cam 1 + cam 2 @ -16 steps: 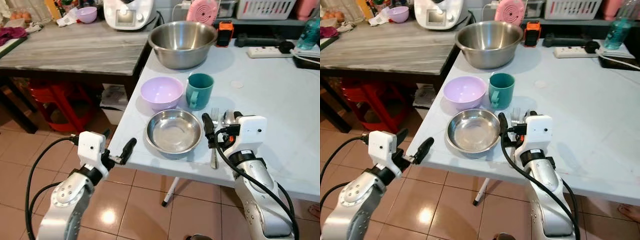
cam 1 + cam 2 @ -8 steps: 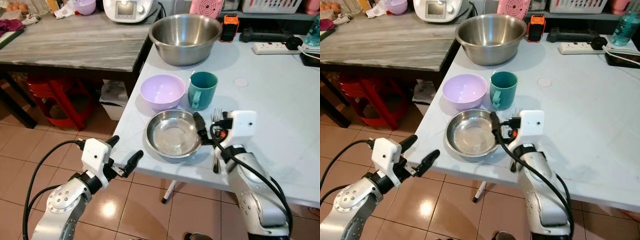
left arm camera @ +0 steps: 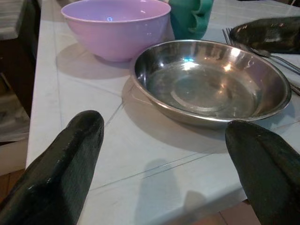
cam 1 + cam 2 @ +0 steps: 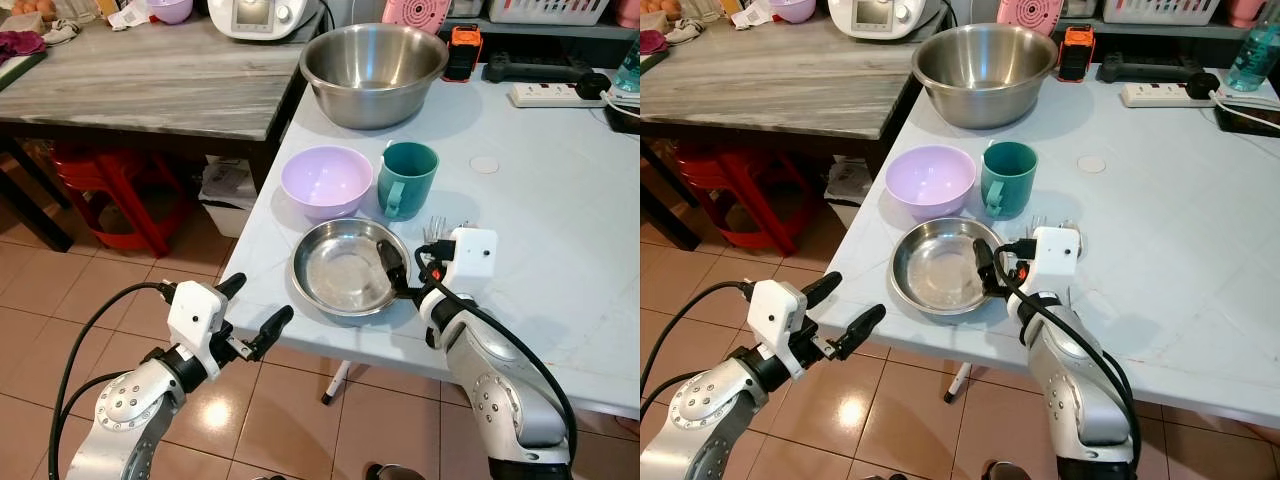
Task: Setting the table
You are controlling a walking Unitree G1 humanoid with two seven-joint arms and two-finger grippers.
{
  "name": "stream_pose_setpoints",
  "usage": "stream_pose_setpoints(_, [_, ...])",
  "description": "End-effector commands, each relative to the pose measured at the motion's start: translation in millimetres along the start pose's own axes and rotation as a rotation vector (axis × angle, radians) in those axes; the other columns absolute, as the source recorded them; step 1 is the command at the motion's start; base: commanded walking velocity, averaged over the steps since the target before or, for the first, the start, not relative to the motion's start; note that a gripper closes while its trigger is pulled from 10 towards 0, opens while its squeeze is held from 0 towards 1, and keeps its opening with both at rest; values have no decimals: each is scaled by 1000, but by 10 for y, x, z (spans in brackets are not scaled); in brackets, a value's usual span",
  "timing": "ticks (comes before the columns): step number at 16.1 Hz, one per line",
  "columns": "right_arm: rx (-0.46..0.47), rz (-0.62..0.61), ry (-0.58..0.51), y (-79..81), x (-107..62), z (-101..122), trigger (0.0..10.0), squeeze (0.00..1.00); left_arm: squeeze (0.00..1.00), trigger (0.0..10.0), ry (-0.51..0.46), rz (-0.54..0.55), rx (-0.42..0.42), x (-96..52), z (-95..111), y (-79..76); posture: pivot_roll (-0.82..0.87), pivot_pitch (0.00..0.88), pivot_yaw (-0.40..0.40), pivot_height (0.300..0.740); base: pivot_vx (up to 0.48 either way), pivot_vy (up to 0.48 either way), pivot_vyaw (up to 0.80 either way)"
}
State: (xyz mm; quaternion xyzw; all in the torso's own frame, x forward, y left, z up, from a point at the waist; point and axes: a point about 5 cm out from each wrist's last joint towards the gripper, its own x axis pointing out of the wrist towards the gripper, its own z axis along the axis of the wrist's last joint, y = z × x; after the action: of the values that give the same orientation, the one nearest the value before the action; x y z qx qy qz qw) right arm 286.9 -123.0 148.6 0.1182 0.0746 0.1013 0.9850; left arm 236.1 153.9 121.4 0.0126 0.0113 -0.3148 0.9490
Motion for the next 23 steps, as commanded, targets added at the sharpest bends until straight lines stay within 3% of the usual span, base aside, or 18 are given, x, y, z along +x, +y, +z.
stream_pose_setpoints(1, [13,12,31,39,18,-37,10000,0,0,10000,4,-10,18,-12,1,-2,-119,160,70,740,0,0,0])
stream_pose_setpoints(7, [35,47,63,162,94,-72,10000,0,0,10000,3,-26,21,-6,-22,-15,-113,158,73,740,0,0,0])
stream_pose_setpoints(8, [52,50,75,169,96,-86,8118,0,0,10000,3,-28,22,-9,-26,-20,-111,158,72,740,0,0,0])
stream_pose_setpoints(9, [52,43,91,165,97,-109,2078,0,0,10000,2,-32,21,-11,-29,-28,-111,158,73,740,0,0,0])
stream_pose_setpoints(10, [51,39,120,159,94,-150,0,0,0,10000,-3,-47,18,-12,-28,-58,-109,159,72,740,0,0,0])
stream_pose_setpoints(23, [120,8,191,105,89,-232,0,0,0,10000,-35,-98,21,2,53,-125,-110,161,81,740,0,0,0])
